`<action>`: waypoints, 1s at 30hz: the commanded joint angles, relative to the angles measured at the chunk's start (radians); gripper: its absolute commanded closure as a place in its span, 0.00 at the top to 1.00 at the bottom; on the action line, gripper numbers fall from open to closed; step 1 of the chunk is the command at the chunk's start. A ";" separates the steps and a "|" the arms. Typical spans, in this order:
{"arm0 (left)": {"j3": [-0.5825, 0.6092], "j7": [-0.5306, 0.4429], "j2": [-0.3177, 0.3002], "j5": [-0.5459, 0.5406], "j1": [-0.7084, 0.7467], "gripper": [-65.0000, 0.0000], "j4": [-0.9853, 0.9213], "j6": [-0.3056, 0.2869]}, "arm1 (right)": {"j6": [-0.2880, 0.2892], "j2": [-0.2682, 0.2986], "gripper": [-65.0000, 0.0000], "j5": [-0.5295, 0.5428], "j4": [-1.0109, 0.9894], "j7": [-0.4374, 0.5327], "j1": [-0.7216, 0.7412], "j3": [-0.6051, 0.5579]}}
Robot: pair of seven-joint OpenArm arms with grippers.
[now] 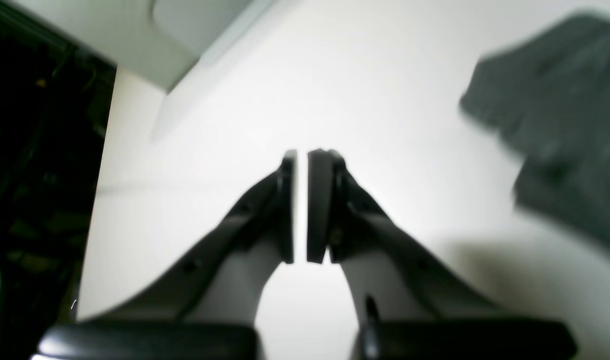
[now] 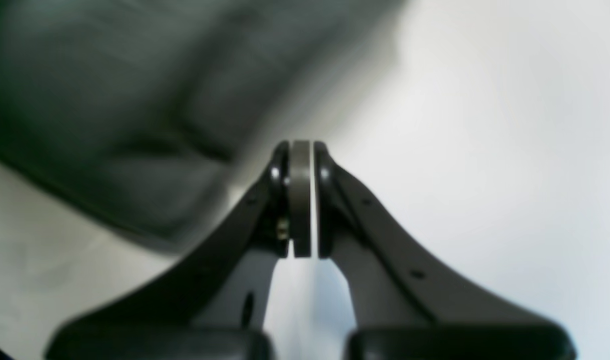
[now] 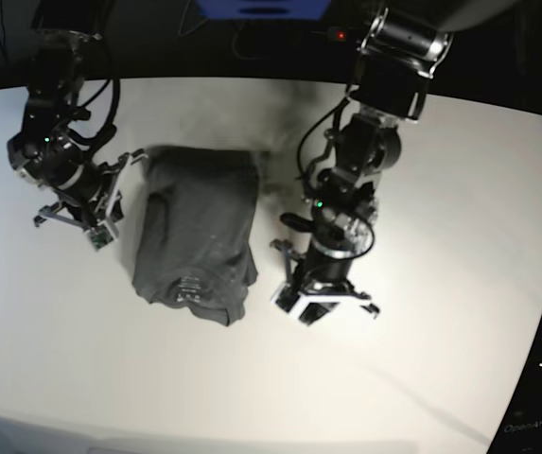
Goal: Fold the T-shirt properly
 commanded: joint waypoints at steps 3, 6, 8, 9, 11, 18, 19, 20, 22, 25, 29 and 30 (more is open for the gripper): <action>0.000 0.030 -0.088 -0.003 0.094 0.06 0.128 0.011 | -0.004 0.048 0.01 0.010 0.016 0.022 -0.012 0.042; -0.001 0.050 -0.160 -0.005 0.225 0.06 0.211 0.011 | -0.004 0.060 0.01 0.016 0.017 0.022 -0.030 0.079; -0.005 0.051 -0.197 -0.005 0.312 0.06 0.268 0.011 | -0.004 0.048 0.01 0.018 0.023 0.022 -0.033 0.082; -0.023 0.051 -0.205 -0.005 0.344 0.06 0.294 0.011 | -0.004 0.036 0.01 0.018 0.023 0.022 -0.033 0.081; -0.075 0.051 -0.202 -0.005 0.395 0.06 0.334 0.009 | -0.004 0.014 0.01 0.018 0.023 0.016 -0.024 0.079; -0.213 0.050 -0.179 -0.006 0.529 0.06 0.479 -0.106 | -0.004 -0.027 0.01 0.012 0.030 0.013 -0.019 0.050; -0.229 0.050 -0.168 -0.008 0.541 0.06 0.501 -0.126 | -0.004 -0.027 0.01 0.010 0.030 0.013 -0.021 0.053; -0.247 0.050 -0.151 -0.015 0.556 0.06 0.524 -0.144 | -0.004 -0.021 0.01 0.010 0.026 0.013 -0.032 0.053; -0.291 0.046 -0.122 -0.023 0.585 0.06 0.581 -0.195 | -0.004 -0.001 0.01 0.010 0.025 0.019 -0.062 0.053; -0.345 0.050 -0.070 -0.028 0.619 0.06 0.641 -0.296 | -0.004 0.017 0.01 0.010 0.025 0.022 -0.125 0.091; -0.446 0.042 0.008 -0.020 0.662 0.06 0.664 -0.410 | -0.004 0.028 0.01 0.010 0.026 0.063 -0.222 0.182; -0.471 0.042 0.024 -0.020 0.665 0.06 0.670 -0.434 | -0.004 0.028 0.01 0.010 0.026 0.073 -0.245 0.200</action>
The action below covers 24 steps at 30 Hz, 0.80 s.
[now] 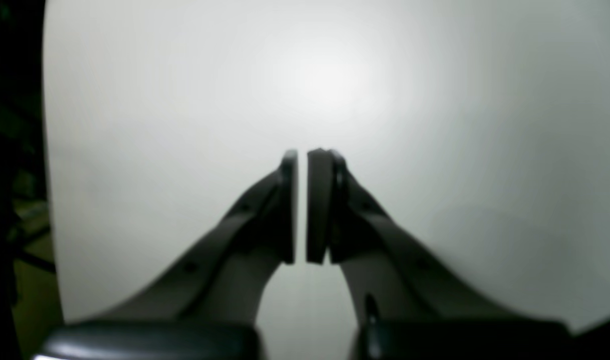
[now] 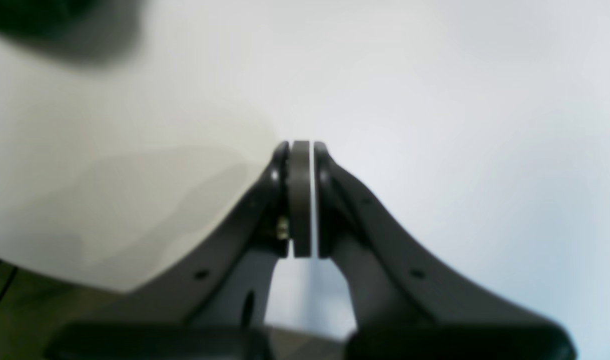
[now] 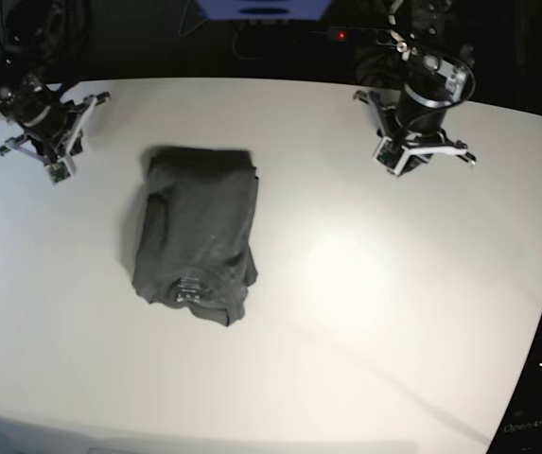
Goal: Fold the T-shirt properly
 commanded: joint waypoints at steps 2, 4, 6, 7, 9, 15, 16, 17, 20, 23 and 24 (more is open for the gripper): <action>-0.053 -0.026 0.019 -0.011 -0.003 0.06 0.043 -0.038 | -0.004 0.012 0.01 0.010 0.017 0.024 -0.043 0.045; -0.116 -0.026 0.045 -0.011 0.014 0.06 0.063 -0.109 | -0.004 0.012 0.01 0.010 0.019 0.028 -0.089 0.093; -0.180 -0.028 0.074 -0.011 0.029 0.06 0.095 -0.169 | -0.004 0.009 0.01 0.010 0.019 0.028 -0.132 0.149; -0.215 -0.028 0.088 -0.011 0.034 0.06 0.106 -0.169 | -0.004 0.007 0.01 0.010 0.019 0.028 -0.152 0.178; -0.274 -0.028 0.105 -0.011 0.034 0.06 0.115 -0.169 | -0.004 -0.025 0.01 0.010 0.019 0.027 -0.181 0.226; -0.409 -0.028 0.113 -0.014 0.060 0.06 0.109 -0.169 | -0.004 -0.109 0.01 0.010 0.019 0.035 -0.259 0.315; -0.423 -0.028 0.113 -0.014 0.064 0.06 0.106 -0.169 | -0.004 -0.125 0.01 0.010 0.016 0.050 -0.275 0.318; -0.433 -0.028 0.113 -0.014 0.072 0.06 0.106 -0.169 | -0.004 -0.134 0.01 0.009 0.011 0.073 -0.292 0.318; -0.438 -0.030 0.113 -0.014 0.109 0.06 0.080 -0.169 | -0.004 -0.166 0.01 -0.019 -0.032 0.130 -0.330 0.317; -0.438 -0.030 0.113 -0.014 0.129 0.06 0.029 -0.169 | -0.004 -0.198 0.01 -0.108 -0.116 0.183 -0.328 0.318; -0.438 -0.030 0.113 -0.009 0.129 0.06 0.005 -0.169 | -0.004 -0.205 0.01 -0.139 -0.159 0.211 -0.322 0.318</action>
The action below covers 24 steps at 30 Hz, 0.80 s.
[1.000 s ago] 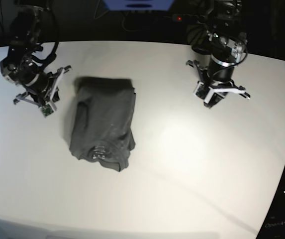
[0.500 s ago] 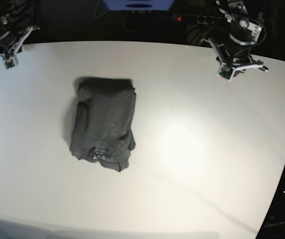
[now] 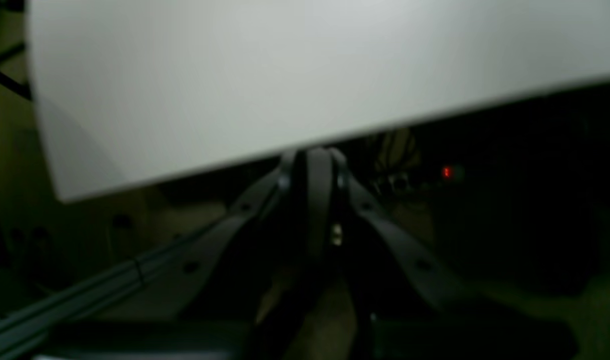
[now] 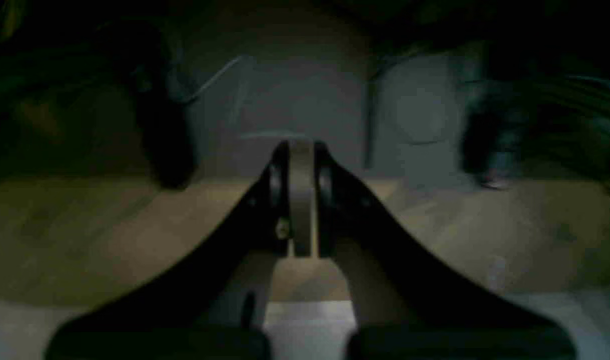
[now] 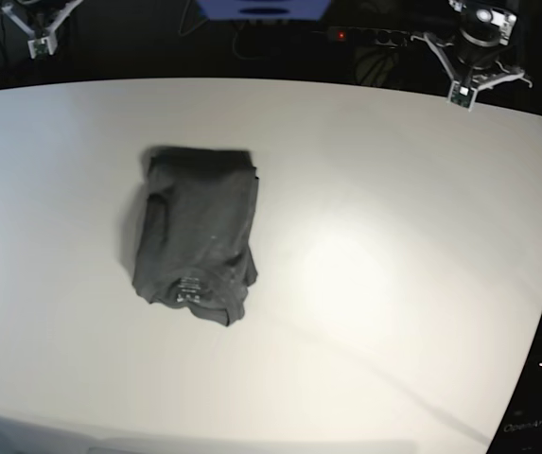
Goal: Fold the T-shirt properly
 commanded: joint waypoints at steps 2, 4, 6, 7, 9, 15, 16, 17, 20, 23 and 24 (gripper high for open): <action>0.002 -0.018 -0.001 -0.001 0.006 0.06 -0.068 0.009 | -0.006 -0.006 0.01 -0.054 -0.089 0.068 0.020 0.013; -0.003 -0.053 -0.001 0.001 0.006 0.06 -0.153 0.009 | -0.006 -0.015 0.01 -0.110 -0.210 0.126 0.058 0.044; -0.006 -0.140 -0.001 0.033 0.015 0.06 -0.217 0.009 | -0.006 -0.016 0.01 -0.164 -0.325 0.184 0.095 0.079; -0.008 -0.185 -0.001 0.051 0.019 0.06 -0.246 0.009 | -0.006 -0.016 0.01 -0.184 -0.378 0.213 0.109 0.099; -0.021 -0.260 -0.001 0.091 0.022 0.06 -0.317 0.009 | -0.006 -0.012 0.01 -0.235 -0.488 0.275 0.145 0.127; -0.120 -0.332 -0.022 0.200 -0.110 0.06 -0.671 0.009 | -0.006 0.070 0.01 -0.413 -0.959 0.508 0.305 0.242; -0.144 -0.334 -0.035 0.220 -0.146 0.06 -0.737 0.009 | -0.006 0.090 0.01 -0.439 -1.045 0.549 0.330 0.247; -0.167 -0.334 -0.047 0.241 -0.183 0.06 -0.800 0.009 | -0.006 0.117 0.01 -0.459 -1.134 0.594 0.354 0.244; -0.242 -0.334 -0.101 0.301 -0.289 0.06 -1.001 0.009 | -0.006 0.197 0.01 -0.508 -1.418 0.746 0.417 0.237; -0.295 -0.334 -0.156 0.352 -0.364 0.06 -1.162 0.009 | -0.080 0.261 0.01 -0.597 -1.633 0.864 0.477 0.236; -0.296 -0.334 -0.176 0.367 -0.386 0.06 -1.222 0.009 | -0.125 0.272 0.01 -0.610 -1.666 0.881 0.491 0.236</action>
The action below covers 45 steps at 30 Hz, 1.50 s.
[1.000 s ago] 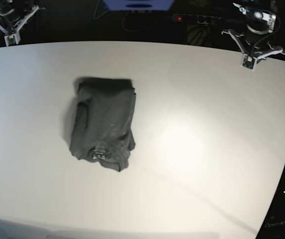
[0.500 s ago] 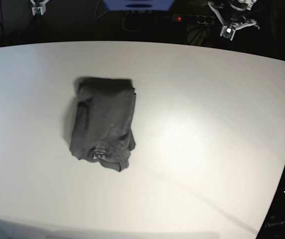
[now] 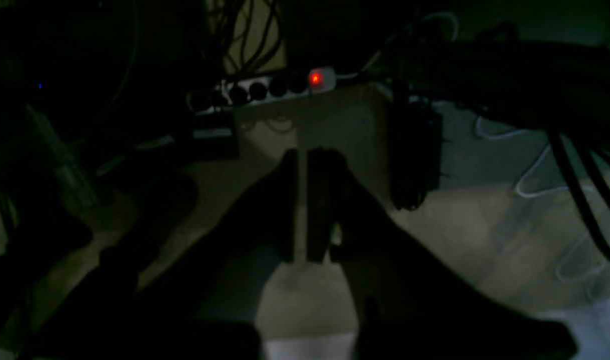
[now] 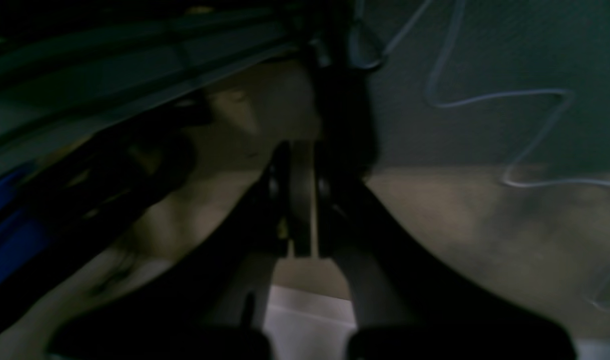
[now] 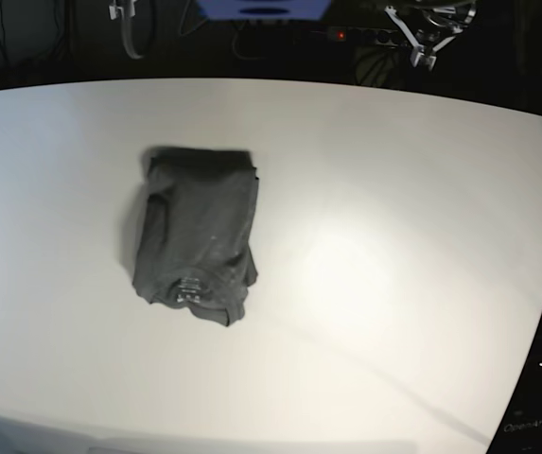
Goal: Fold the T-shirt properly
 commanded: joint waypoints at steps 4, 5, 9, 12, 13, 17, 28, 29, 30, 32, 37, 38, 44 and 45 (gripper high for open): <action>0.000 0.000 -0.070 0.080 -0.070 0.06 -0.244 -0.010 | -0.011 0.015 0.02 -0.009 0.005 0.016 0.016 0.002; 0.008 0.000 -0.081 0.107 -0.085 0.06 -0.303 -0.010 | -0.011 0.015 0.02 -0.009 0.005 0.016 0.017 0.002; 0.066 -0.031 -0.135 0.173 -0.146 0.06 -0.514 0.194 | -0.014 0.003 0.02 -0.009 0.005 0.016 0.039 0.008; 0.089 -0.126 -0.139 0.176 -0.151 0.06 -0.574 0.399 | -0.074 0.000 0.02 -0.009 0.005 0.016 0.045 0.006; 0.097 -0.145 -0.139 0.176 -0.151 0.06 -0.577 0.459 | -0.127 -0.003 0.02 -0.009 0.005 0.021 0.046 0.003; 0.103 -0.166 -0.128 0.173 -0.171 0.06 -0.585 0.582 | -0.281 -0.022 0.02 -0.009 0.022 0.025 0.060 0.003; 0.100 -0.192 -0.076 0.160 -0.197 0.06 -0.603 0.586 | -0.422 -0.069 0.02 -0.004 0.056 0.064 0.078 0.012; 0.095 -0.211 -0.076 0.141 -0.197 0.06 -0.603 0.586 | -0.422 -0.069 0.02 -0.004 0.056 0.064 0.081 0.019; 0.089 -0.229 -0.076 0.120 -0.197 0.06 -0.603 0.586 | -0.422 -0.069 0.02 -0.004 0.056 0.065 0.083 0.032; 0.083 -0.247 -0.078 0.080 -0.198 0.06 -0.603 0.586 | -0.422 -0.068 0.02 -0.004 0.056 0.065 0.086 0.063; 0.085 -0.252 -0.078 0.074 -0.200 0.06 -0.603 0.586 | -0.425 -0.068 0.02 -0.004 0.058 0.070 0.086 0.117; 0.085 -0.254 -0.076 0.074 -0.200 0.06 -0.603 0.586 | -0.425 -0.068 0.02 -0.004 0.058 0.077 0.086 0.127; 0.086 -0.255 -0.070 0.072 -0.209 0.06 -0.605 0.586 | -0.425 -0.066 0.02 -0.004 0.058 0.085 0.083 0.157; 0.086 -0.255 -0.070 0.072 -0.211 0.06 -0.605 0.586 | -0.425 -0.066 0.02 -0.004 0.058 0.085 0.080 0.157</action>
